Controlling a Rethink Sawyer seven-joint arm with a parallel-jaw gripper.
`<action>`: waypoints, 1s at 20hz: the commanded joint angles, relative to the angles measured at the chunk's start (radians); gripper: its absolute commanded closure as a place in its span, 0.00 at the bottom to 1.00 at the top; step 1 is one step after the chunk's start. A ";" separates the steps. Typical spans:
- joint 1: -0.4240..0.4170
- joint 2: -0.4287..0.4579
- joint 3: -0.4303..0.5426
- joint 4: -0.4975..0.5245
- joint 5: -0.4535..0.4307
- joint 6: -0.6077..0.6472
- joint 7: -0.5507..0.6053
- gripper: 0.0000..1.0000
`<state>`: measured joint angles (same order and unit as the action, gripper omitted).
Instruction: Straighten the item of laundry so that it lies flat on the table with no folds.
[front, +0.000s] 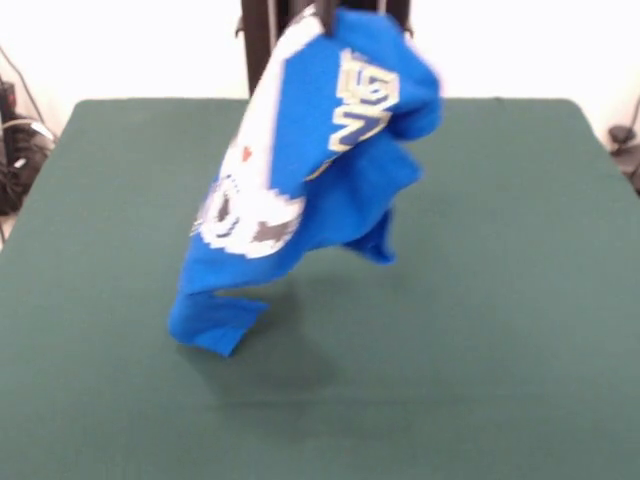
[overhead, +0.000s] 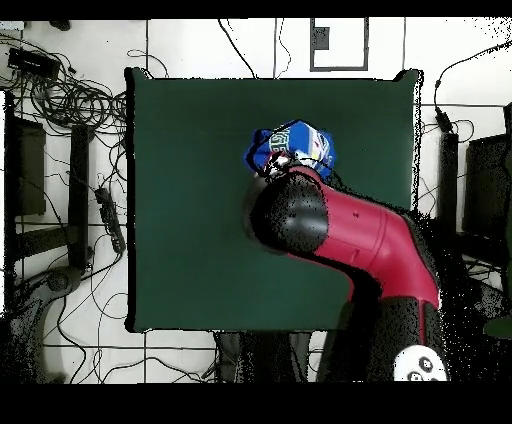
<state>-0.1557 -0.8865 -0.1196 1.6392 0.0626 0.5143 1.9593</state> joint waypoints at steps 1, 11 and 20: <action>-0.041 0.094 0.151 0.201 -0.033 -0.116 0.032 1.00; -0.049 0.137 0.131 0.076 -0.121 -0.075 -0.017 0.00; 0.011 0.195 0.104 -0.037 -0.111 -0.013 0.077 0.00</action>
<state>-0.2158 -0.7934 -0.1066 1.6692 -0.0430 0.4084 1.9593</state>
